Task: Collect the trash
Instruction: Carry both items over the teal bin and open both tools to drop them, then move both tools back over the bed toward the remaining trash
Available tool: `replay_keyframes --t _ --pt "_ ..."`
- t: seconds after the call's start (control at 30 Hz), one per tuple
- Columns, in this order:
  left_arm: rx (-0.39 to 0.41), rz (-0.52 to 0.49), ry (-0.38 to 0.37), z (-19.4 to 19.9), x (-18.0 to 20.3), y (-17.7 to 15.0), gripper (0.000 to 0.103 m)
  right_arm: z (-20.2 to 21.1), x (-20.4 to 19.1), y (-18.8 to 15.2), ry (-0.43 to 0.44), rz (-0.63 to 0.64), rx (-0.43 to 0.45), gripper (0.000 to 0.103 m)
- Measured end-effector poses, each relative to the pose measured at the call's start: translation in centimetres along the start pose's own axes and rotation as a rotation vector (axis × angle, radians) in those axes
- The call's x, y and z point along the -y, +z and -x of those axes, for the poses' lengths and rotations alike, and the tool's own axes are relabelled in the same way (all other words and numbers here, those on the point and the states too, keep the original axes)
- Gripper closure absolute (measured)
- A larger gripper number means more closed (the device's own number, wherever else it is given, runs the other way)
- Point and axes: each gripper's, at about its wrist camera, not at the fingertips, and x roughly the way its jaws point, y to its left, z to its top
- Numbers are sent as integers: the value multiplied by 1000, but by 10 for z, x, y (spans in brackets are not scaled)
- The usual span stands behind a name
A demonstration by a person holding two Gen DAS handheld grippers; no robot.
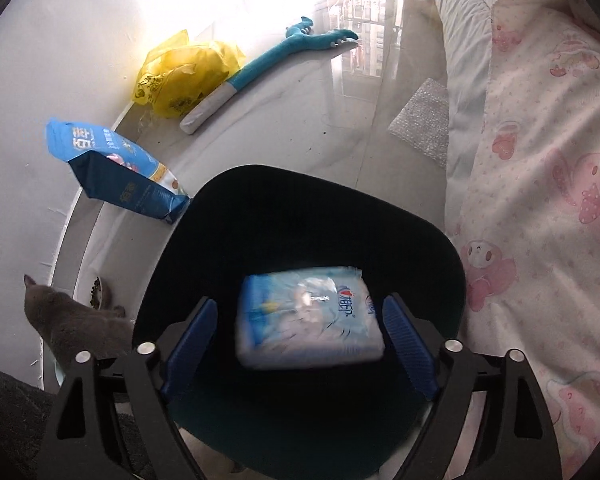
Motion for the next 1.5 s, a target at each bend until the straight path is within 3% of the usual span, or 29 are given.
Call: replay_keyframes --t 0.2,0.67,0.97,1.27,1.5 --pt "63 17 -10 15 6 15 9 25 -12 -7 29 34 58 8" --pt "132 20 -13 30 51 36 7 145 -6 -27 18 144 357 5" --pt "140 11 -70 23 92 40 7 210 49 -48 -55 133 491 5" --pt "96 -83 -130 5 146 33 6 248 119 -68 -162 84 544 5" --pt "59 -153 -204 -8 188 23 5 267 174 -84 -195 23 565 5"
